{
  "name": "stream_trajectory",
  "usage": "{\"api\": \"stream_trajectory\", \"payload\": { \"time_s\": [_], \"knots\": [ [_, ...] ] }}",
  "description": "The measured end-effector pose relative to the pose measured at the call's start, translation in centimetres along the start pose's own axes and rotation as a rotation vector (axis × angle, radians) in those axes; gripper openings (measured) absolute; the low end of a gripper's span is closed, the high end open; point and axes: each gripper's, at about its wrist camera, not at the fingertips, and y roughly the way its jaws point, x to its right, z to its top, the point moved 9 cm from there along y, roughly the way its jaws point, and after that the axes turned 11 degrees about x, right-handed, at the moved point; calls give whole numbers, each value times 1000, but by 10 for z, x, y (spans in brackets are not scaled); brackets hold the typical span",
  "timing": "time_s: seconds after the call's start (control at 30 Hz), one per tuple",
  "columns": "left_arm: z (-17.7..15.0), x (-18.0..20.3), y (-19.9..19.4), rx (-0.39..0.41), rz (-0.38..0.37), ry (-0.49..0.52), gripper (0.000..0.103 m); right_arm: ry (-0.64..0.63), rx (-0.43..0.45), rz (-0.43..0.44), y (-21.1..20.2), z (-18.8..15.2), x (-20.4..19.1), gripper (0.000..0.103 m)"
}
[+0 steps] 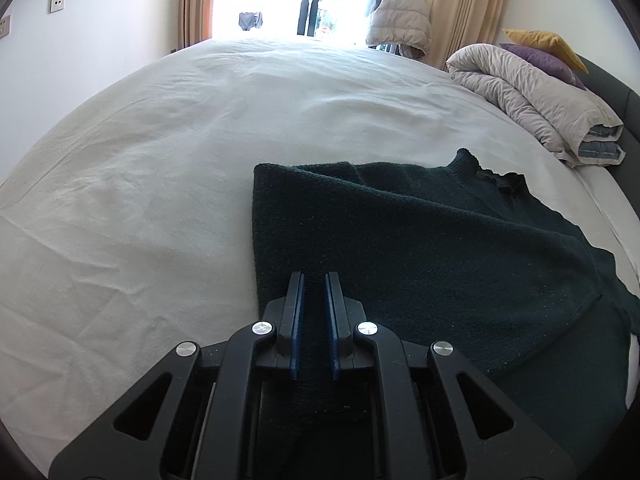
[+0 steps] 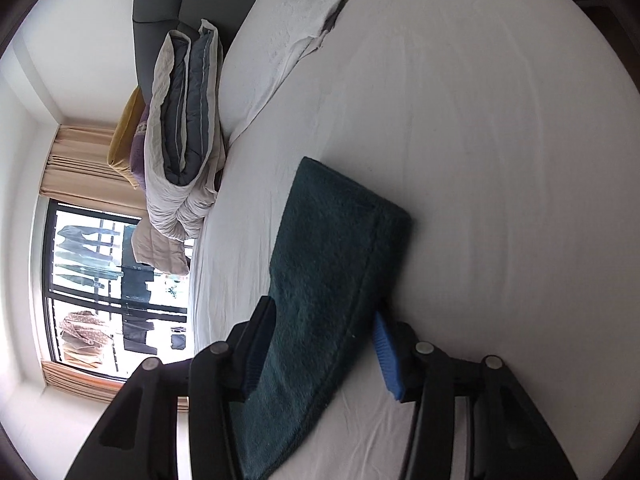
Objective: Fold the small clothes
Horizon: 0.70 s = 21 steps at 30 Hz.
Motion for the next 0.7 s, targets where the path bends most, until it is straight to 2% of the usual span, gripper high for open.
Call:
{"api": "stream_trajectory", "payload": {
  "time_s": [0.1,0.27,0.4,0.53,0.63,0.7],
  "knots": [
    [0,0,0,0,-5,-5,10,43,20,17,6,10,1,45],
    [1,-2,1,2,-11,-13,10,28,30,-8,11,14,2,11],
    [1,-2,1,3,-13,-16,10,-129,47,-12,5,-1,-34,9],
    [2,-2,1,2,-10,-14,10,-378,3,89,-7,-58,-119,9],
    [3,-3,1,-1,-18,-36,11,-604,-53,200,-20,-135,-195,9],
    [7,-3,-1,-7,-29,-67,11,-774,-109,290,-32,-207,-240,9]
  ]
}}
